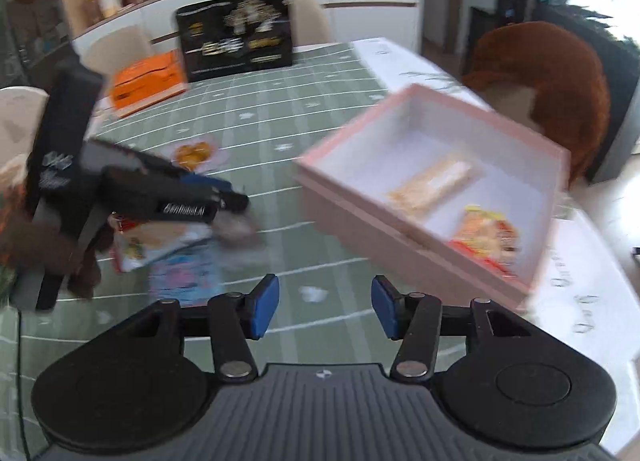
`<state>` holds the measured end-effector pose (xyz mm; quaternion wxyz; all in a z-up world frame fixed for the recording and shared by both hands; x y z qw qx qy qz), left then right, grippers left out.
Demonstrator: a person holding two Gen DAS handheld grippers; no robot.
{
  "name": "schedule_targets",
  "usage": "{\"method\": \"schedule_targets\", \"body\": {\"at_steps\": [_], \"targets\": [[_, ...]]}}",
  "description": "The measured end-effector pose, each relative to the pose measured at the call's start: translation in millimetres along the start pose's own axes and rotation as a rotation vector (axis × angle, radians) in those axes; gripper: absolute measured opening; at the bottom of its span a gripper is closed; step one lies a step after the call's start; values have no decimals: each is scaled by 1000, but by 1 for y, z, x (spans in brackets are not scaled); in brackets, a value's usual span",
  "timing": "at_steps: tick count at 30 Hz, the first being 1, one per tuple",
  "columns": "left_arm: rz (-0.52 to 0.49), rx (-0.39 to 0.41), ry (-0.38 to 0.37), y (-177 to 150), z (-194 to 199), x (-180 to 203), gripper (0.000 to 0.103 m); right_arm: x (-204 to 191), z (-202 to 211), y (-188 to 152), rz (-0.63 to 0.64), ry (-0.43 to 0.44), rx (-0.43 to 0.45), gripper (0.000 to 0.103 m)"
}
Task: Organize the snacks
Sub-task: 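Grasp the brown biscuit packet with the right gripper while the left gripper grasps the white rice-cracker bag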
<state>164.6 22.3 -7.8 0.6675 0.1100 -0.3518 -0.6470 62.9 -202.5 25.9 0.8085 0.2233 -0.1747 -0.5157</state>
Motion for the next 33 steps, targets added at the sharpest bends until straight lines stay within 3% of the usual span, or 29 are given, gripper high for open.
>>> {"method": "schedule_targets", "body": {"at_steps": [1,4,8,12,13,15,16,18,25,33], "targets": [[60,27,-15,-4,14,-8,24,-9,-3,3,6,23,-3,63],[162,97,-2,-12,50,-30,26,-33,-20,16,45,65,-6,66],[167,98,31,-13,70,-51,26,-48,-60,44,51,37,-15,66],[196,109,44,-15,80,-71,26,-41,-105,55,-3,1,-95,66],[212,114,40,-14,81,-75,26,-38,-112,52,-34,7,-123,61],[236,116,26,-14,78,-83,26,-35,-106,47,-57,-6,-117,40],[241,112,21,-14,76,-84,26,-35,-101,43,-59,1,-130,38],[236,95,5,-14,69,-83,26,-35,-88,29,-61,15,-151,38],[96,23,-38,-32,54,-45,30,-13,-35,-31,-77,-91,-185,38],[69,-38,-83,-49,50,-20,30,-10,-26,-41,-158,-79,-174,42]]}}
Point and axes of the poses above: each gripper's, at about its wrist camera, not at the fingertips, and z roughly against the way its jaws point, x to its right, y to its top, the point moved 5 cm from there along -z, roughly the way its jaws point, and after that the axes turned 10 degrees about z, right-handed, at the moved point
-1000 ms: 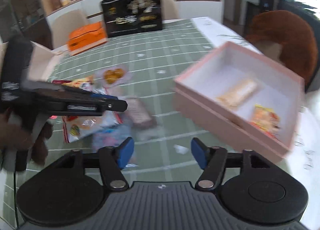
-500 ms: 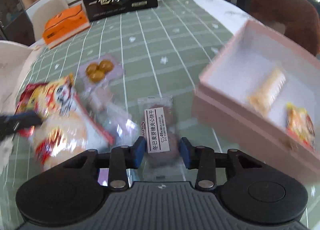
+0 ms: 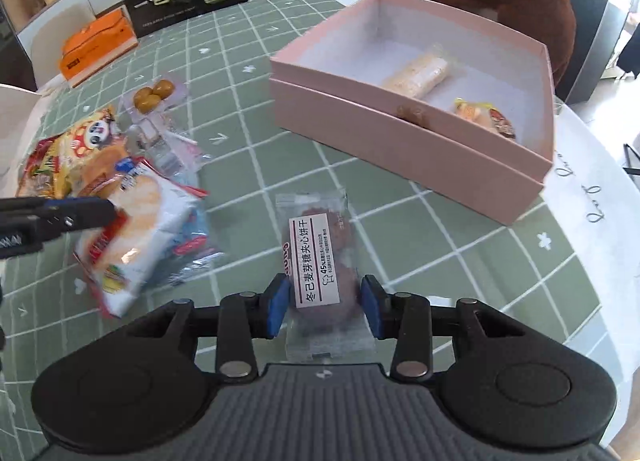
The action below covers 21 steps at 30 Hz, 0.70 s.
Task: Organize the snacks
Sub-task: 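Grasp the brown biscuit packet with the right gripper while the left gripper grasps the white rice-cracker bag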
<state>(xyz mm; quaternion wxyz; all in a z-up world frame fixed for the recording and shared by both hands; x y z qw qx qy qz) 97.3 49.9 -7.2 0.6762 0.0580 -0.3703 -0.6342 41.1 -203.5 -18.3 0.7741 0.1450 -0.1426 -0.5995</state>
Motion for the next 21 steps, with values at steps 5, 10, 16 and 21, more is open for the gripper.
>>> {"method": "schedule_targets", "body": {"at_steps": [5,10,16,21], "targets": [[15,8,23,4,2,-7,34,-24,12,15,18,44,82,50],[102,-12,-24,10,-1,-19,35,-56,13,30,65,85,95,55],[107,-92,-119,-1,-5,-12,39,-73,3,31,103,56,93,60],[115,-129,-162,-7,-19,-5,47,-60,4,25,72,51,75,61]]}}
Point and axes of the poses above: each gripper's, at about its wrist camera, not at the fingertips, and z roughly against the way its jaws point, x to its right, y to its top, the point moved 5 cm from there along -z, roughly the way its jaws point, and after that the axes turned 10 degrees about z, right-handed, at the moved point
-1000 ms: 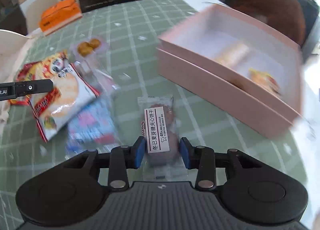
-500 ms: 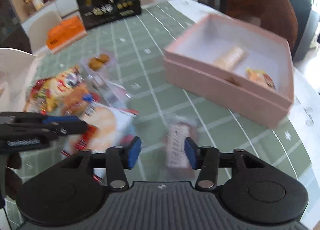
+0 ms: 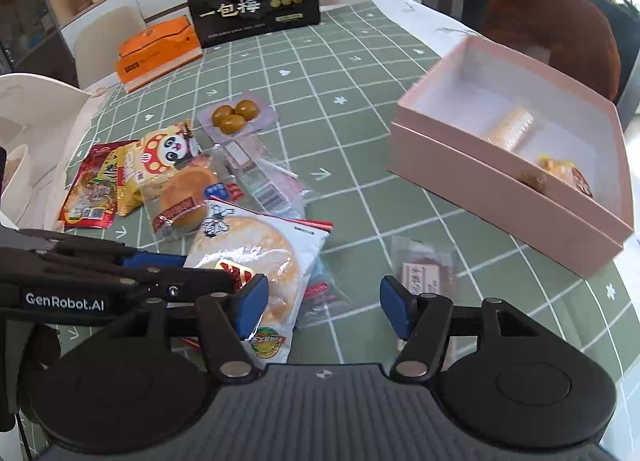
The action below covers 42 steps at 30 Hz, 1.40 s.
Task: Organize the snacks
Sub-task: 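Grasp the brown biscuit packet with the right gripper while the left gripper grasps the white rice-cracker bag, then lift both held snacks and carry them over the pink box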
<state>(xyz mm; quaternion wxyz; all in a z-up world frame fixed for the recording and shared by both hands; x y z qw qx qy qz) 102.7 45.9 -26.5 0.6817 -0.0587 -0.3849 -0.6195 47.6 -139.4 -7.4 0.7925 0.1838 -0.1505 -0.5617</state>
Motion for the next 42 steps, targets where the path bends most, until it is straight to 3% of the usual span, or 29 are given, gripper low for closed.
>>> {"method": "schedule_targets", "body": {"at_steps": [2,7,10,15,18,26,30,33,38,42], "targets": [[3,-4,-8,-1,-6,2,49,4,1,-5,-6,-16,-3,61],[-14,4,-4,-1,-3,18,31,15,6,-14,-23,-56,-9,61],[-18,36,-45,-1,6,28,24,20,8,-20,-32,-69,-14,61],[-24,18,15,-1,-13,30,32,23,7,-29,-49,-64,-27,61],[8,31,-10,3,-15,28,32,22,8,-32,-38,-71,-20,61],[19,52,-65,-7,2,34,23,28,11,-42,-43,-76,-26,61],[6,39,-46,-9,-3,39,23,24,8,-49,-42,-61,-31,63],[9,15,-8,-8,-20,41,30,17,8,-50,8,-91,-25,63],[27,8,-25,-6,-36,43,24,14,9,-52,27,-78,-23,63],[33,11,-16,-9,-24,42,21,23,20,-52,5,-95,1,63]]}}
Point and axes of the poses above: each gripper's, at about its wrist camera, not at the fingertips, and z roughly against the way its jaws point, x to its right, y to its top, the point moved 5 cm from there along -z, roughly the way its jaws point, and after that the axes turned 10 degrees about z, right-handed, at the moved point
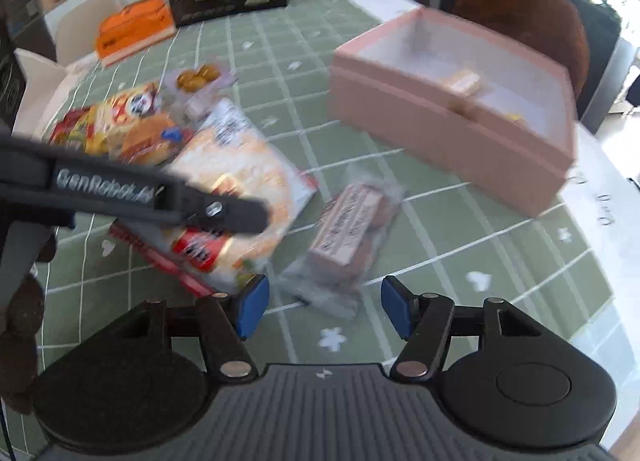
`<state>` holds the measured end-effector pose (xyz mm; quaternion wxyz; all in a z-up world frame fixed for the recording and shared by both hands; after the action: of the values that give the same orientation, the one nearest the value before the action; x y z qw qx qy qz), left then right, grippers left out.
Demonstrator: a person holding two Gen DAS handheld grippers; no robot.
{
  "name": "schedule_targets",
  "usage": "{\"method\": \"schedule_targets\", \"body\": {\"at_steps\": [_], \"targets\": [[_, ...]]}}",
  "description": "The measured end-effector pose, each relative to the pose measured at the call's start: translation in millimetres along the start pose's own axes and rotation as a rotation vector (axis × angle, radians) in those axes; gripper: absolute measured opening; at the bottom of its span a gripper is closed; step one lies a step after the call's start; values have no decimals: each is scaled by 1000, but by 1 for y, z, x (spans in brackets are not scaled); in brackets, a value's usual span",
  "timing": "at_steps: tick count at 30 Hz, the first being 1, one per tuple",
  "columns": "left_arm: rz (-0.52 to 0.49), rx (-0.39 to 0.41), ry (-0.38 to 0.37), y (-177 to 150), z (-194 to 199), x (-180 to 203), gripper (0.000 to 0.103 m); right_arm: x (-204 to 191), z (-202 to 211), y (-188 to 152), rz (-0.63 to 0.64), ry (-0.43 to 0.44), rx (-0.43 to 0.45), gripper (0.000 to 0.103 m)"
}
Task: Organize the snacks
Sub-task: 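Lift both held snacks and carry them over the pink box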
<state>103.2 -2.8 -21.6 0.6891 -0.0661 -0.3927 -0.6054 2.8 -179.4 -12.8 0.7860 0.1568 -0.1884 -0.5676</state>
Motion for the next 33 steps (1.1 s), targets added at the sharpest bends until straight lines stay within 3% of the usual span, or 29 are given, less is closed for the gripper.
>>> {"method": "schedule_targets", "body": {"at_steps": [3,8,12,18,20,22,33], "targets": [[14,33,9,-3,20,-7,21,17,6,6,-46,-33,38,66],[57,63,20,-11,42,-18,21,35,-16,27,-89,-67,-12,66],[76,48,12,-17,46,-21,21,33,-40,38,-122,-36,-60,67],[67,25,11,-25,44,-20,21,23,-47,44,-79,-77,-69,70],[68,16,8,-28,42,-19,21,22,-44,42,-79,-59,-70,61],[68,5,6,-29,40,-18,21,22,-39,40,-61,-52,-68,42],[36,-46,26,-39,35,1,21,25,4,0,-1,-9,-83,38]]}}
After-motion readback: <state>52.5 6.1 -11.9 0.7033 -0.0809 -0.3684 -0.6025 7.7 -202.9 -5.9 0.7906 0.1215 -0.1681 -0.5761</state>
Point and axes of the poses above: each gripper's, at about its wrist camera, not at the fingertips, and z roughly against the way its jaws point, x to its right, y to its top, the point moved 5 cm from there along -z, roughly the way its jaws point, and after that the axes turned 10 degrees about z, right-handed, at the moved point
